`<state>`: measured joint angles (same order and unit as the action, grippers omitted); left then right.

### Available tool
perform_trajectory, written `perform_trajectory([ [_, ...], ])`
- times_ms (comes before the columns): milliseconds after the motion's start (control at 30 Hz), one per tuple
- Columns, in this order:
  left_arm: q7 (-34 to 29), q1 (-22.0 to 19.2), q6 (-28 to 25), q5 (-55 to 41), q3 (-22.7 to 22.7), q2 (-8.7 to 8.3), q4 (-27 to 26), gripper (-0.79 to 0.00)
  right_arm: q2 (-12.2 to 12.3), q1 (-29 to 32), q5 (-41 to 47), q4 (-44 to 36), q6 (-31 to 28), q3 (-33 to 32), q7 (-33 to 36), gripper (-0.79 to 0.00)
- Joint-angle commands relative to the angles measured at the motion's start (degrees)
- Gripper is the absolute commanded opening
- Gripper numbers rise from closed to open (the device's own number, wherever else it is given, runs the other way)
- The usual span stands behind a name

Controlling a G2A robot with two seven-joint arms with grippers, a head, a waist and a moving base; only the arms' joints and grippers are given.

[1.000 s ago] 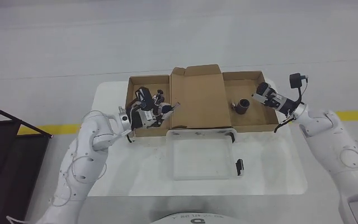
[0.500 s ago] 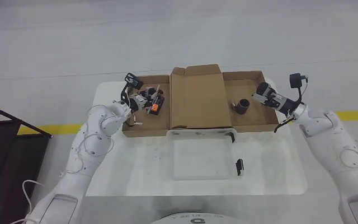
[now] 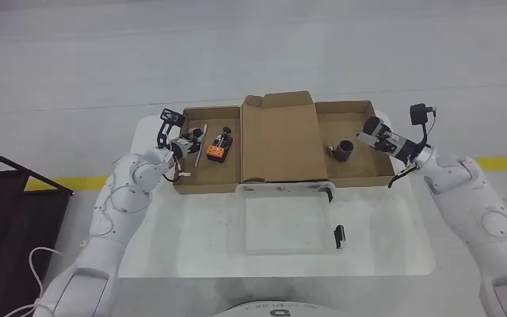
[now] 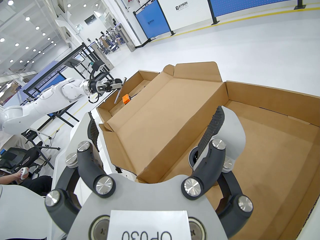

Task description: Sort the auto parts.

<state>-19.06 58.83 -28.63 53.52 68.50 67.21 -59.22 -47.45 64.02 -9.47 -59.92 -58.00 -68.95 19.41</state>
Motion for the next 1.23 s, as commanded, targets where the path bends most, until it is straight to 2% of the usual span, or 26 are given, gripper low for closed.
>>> perform_trajectory([
  [0, -0.47, -0.26, 0.62, -0.18, -0.4, 0.13, 0.34, -0.733, 0.0, 0.0, 0.0, 0.0, 0.0, 0.0, 0.0, 0.0],
  [33, -0.55, -0.39, 0.86, -0.34, -0.54, 0.2, 0.46, -0.462, 0.0, 0.0, 0.0, 0.0, 0.0, 0.0, 0.0, 0.0],
  [67, -0.67, -0.5, 0.95, -0.45, -0.72, 0.26, 0.56, -0.074, 0.0, 0.0, 0.0, 0.0, 0.0, 0.0, 0.0, 0.0],
  [100, -0.71, -0.61, 1.03, -0.5, -0.87, 0.31, 0.64, 0.0, 0.0, 0.0, 0.0, 0.0, 0.0, 0.0, 0.0, 0.0],
  [267, -1.17, -0.88, 1.48, -0.42, -1.37, 0.43, 0.29, 0.0, 0.0, 0.0, 0.0, 0.0, 0.0, 0.0, 0.0, 0.0],
  [433, -0.27, 0.36, 0.91, -0.53, -0.42, 0.08, -2.22, 0.0, 0.0, 0.0, 0.0, 0.0, 0.0, 0.0, 0.0, 0.0],
  [733, 5.33, 9.17, -4.17, -2.57, 5.35, -1.67, -13.37, 0.0, 0.0, 0.0, 0.0, 0.0, 0.0, 0.0, 0.0, 0.0],
  [1200, 5.33, 9.16, -4.16, -2.56, 5.35, -1.66, -13.36, 0.0, 0.0, 0.0, 0.0, 0.0, 0.0, 0.0, 0.0, 0.0],
])
